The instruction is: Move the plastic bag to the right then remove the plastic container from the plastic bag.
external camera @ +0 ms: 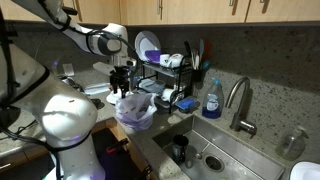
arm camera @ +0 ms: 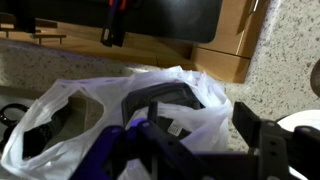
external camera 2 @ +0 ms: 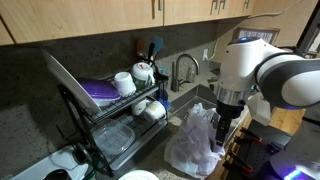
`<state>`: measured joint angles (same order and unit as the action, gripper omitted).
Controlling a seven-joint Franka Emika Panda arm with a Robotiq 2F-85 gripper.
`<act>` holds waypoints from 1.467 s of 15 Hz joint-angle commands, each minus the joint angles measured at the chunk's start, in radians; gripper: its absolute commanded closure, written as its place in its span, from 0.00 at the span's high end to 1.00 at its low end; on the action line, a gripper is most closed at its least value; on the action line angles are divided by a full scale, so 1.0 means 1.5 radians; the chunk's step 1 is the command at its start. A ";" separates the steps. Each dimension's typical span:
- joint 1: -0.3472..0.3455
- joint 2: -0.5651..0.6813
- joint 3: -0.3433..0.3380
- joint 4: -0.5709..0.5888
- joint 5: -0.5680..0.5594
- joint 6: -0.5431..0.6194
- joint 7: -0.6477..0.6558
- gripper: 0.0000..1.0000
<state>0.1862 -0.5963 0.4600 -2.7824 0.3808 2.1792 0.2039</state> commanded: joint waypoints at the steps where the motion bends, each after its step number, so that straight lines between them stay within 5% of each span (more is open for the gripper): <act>1: 0.018 0.045 -0.050 0.002 -0.051 0.076 -0.001 1.00; 9: 0.028 0.138 -0.142 0.005 -0.122 0.197 -0.109 1.00; 16: 0.058 0.159 -0.233 0.011 -0.108 0.168 -0.294 1.00; 22: 0.079 0.188 -0.250 0.012 -0.115 0.130 -0.414 1.00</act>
<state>0.2840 -0.3438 0.0970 -2.7767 0.2133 2.4037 -0.3562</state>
